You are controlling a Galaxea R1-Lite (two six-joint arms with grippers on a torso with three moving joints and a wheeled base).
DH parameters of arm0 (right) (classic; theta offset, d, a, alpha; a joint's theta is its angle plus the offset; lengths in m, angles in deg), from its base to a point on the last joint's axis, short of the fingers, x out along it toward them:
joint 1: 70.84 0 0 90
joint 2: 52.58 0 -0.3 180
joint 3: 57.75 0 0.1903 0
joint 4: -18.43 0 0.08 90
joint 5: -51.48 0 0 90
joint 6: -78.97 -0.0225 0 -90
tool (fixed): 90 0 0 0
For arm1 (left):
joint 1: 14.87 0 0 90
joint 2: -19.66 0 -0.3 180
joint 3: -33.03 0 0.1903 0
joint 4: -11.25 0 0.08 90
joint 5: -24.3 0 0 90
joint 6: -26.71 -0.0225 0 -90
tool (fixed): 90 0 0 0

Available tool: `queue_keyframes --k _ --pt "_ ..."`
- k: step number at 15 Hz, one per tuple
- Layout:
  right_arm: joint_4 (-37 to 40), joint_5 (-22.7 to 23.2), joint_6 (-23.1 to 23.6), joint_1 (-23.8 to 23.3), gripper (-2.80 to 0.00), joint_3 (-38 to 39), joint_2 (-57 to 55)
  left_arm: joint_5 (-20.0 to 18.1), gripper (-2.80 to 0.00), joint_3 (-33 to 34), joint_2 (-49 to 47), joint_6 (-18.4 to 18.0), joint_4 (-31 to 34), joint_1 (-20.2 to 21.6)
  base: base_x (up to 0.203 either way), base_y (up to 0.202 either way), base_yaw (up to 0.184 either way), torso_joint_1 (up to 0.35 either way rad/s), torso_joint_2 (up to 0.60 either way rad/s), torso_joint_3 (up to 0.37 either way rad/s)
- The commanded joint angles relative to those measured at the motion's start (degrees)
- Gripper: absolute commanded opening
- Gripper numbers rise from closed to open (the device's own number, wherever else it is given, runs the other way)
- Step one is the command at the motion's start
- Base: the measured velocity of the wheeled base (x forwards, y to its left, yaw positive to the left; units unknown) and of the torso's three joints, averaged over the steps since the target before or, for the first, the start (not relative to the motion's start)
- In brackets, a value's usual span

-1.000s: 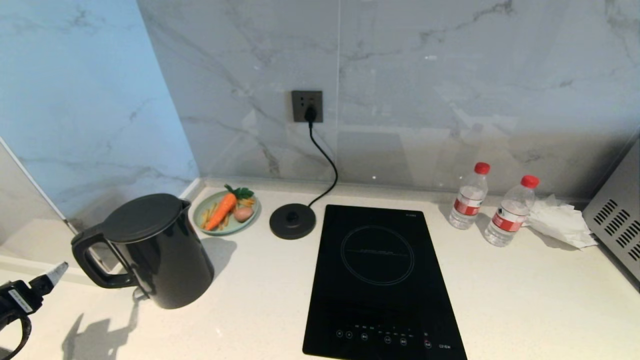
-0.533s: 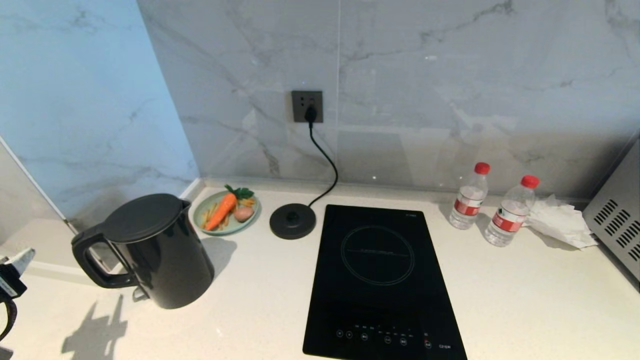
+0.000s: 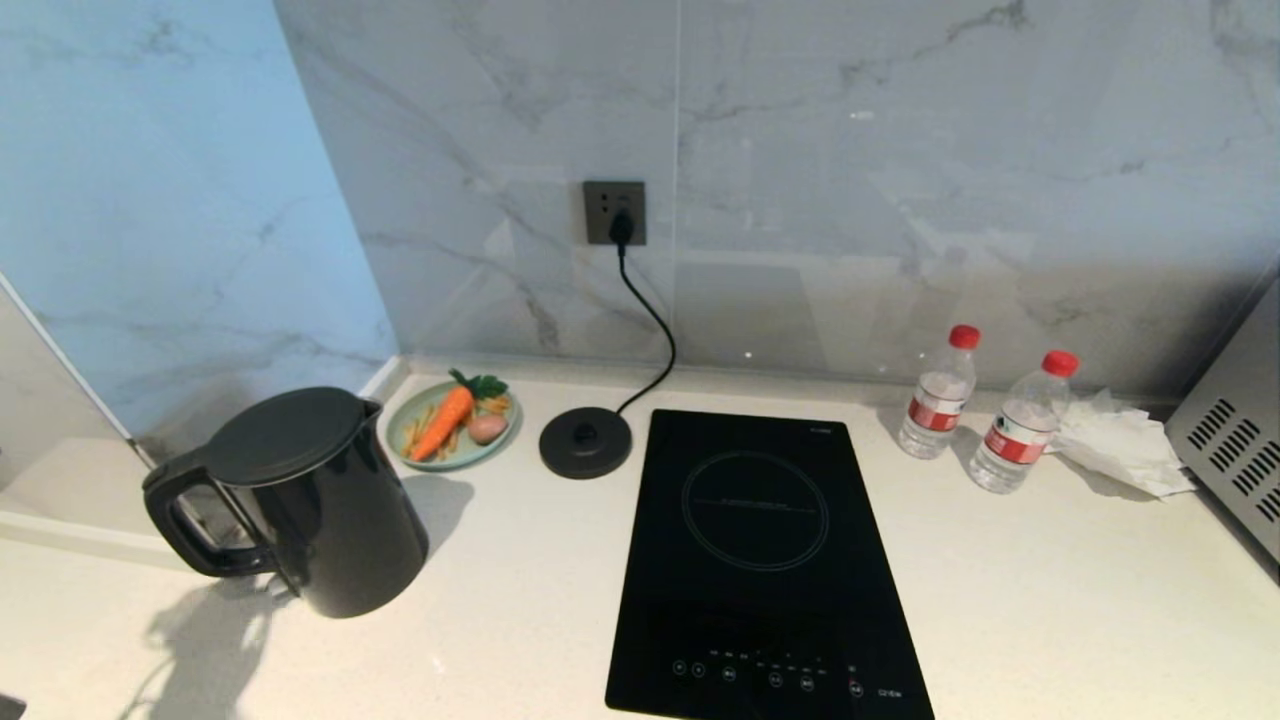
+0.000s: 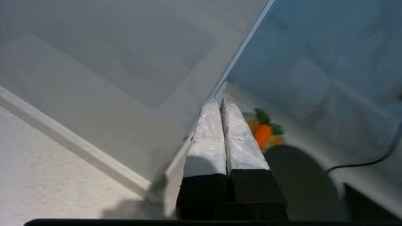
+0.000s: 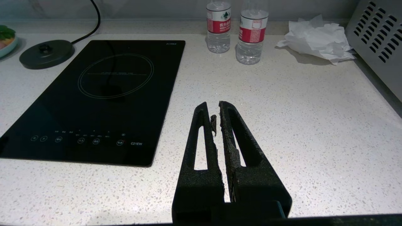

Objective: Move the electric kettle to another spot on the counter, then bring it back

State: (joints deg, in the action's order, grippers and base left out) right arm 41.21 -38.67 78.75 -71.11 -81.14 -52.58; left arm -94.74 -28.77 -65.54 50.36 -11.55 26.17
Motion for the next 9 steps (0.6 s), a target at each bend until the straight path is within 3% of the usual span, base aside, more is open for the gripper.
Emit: queue_keyframes --k 1,4,5,7,9 --pt "-0.03 0.00 -0.02 0.00 -2.80 -0.06 0.00 -4.27 -2.80 -10.11 5.36 7.54 18.35 1.49 0.000 0.000 0.000 0.000 0.00 0.000" --pt "-0.03 -0.03 0.04 0.00 -2.80 0.02 0.00 -20.74 -2.80 -22.18 4.80 21.05 30.89 8.38 0.000 0.000 0.000 0.000 0.00 0.000" --pt "0.02 -0.03 0.00 0.00 -2.80 -0.06 0.00 -25.88 -2.80 -23.95 3.92 23.38 33.06 10.62 0.000 0.000 0.000 0.000 0.00 0.000" --pt "-0.03 -0.03 -0.03 0.00 -2.80 -0.06 0.00 -27.83 -2.80 -24.34 3.63 23.76 33.73 11.44 0.000 0.000 0.000 0.000 0.00 0.000" --pt "0.01 -0.03 0.00 0.00 -2.80 -0.03 0.00 -27.76 -2.80 -23.95 3.79 19.92 33.69 11.29 0.000 0.000 0.000 0.000 0.00 0.000"
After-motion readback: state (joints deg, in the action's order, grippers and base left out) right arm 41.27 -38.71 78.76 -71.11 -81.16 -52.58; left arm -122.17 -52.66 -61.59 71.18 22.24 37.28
